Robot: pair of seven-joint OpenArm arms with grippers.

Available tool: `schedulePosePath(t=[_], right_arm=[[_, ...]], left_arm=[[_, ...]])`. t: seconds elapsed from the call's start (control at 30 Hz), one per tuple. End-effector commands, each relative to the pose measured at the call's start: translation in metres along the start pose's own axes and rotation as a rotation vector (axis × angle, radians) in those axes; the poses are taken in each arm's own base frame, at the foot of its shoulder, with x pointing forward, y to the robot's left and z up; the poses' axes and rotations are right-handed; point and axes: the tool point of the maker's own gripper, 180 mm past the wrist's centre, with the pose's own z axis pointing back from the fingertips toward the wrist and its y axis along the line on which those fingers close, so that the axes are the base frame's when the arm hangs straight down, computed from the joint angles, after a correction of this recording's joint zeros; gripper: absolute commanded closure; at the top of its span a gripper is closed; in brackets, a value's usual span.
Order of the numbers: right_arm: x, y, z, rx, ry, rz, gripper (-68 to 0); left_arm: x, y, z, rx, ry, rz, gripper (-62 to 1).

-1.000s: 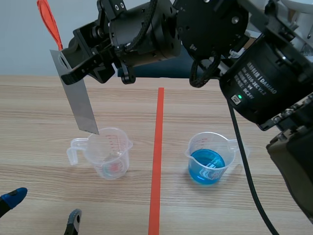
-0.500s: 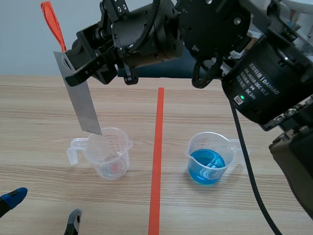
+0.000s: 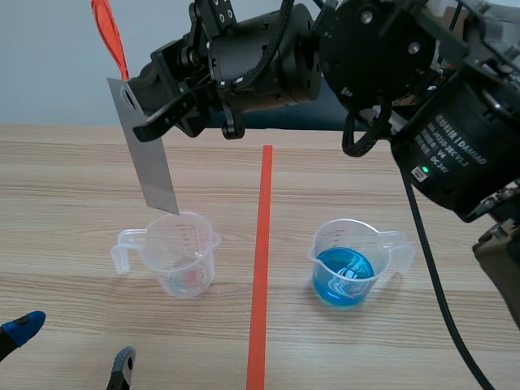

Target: Do the redox reaction experiment. put the plate into the left beaker

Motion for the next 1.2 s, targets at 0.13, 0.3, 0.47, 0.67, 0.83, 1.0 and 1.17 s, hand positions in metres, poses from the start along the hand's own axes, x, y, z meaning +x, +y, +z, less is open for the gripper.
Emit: schedulePosePath(t=[0.13,0.3,0.47,0.67,0.83,1.0,1.17], right_arm=[[-0.004,-0.001,0.002,-0.027,-0.017,0.020,-0.6],[-0.009,0.001,0.003,-0.028,-0.018,0.010,-0.6],[-0.012,-0.001,0.002,-0.041,-0.014,0.020,-0.6],[-0.029,-0.011,-0.001,-0.056,-0.016,-0.021,-0.6],[-0.049,-0.014,-0.003,-0.028,-0.013,-0.062,-0.6],[-0.062,-0.019,-0.004,-0.035,-0.016,-0.057,-0.6],[-0.073,-0.026,-0.005,-0.057,-0.017,-0.055,-0.6]], left_arm=[[0.003,0.001,0.003,-0.005,-0.007,-0.001,-62.3],[0.003,0.001,0.003,-0.005,-0.007,-0.001,-62.3],[0.003,0.001,0.003,-0.005,-0.007,-0.001,-62.3],[0.003,0.001,0.003,-0.005,-0.008,-0.001,-62.3],[0.003,0.001,0.003,-0.005,-0.008,-0.001,-62.3],[0.003,0.001,0.003,-0.005,-0.008,-0.001,-62.3],[0.003,0.001,0.003,-0.005,-0.008,-0.001,-62.3]])
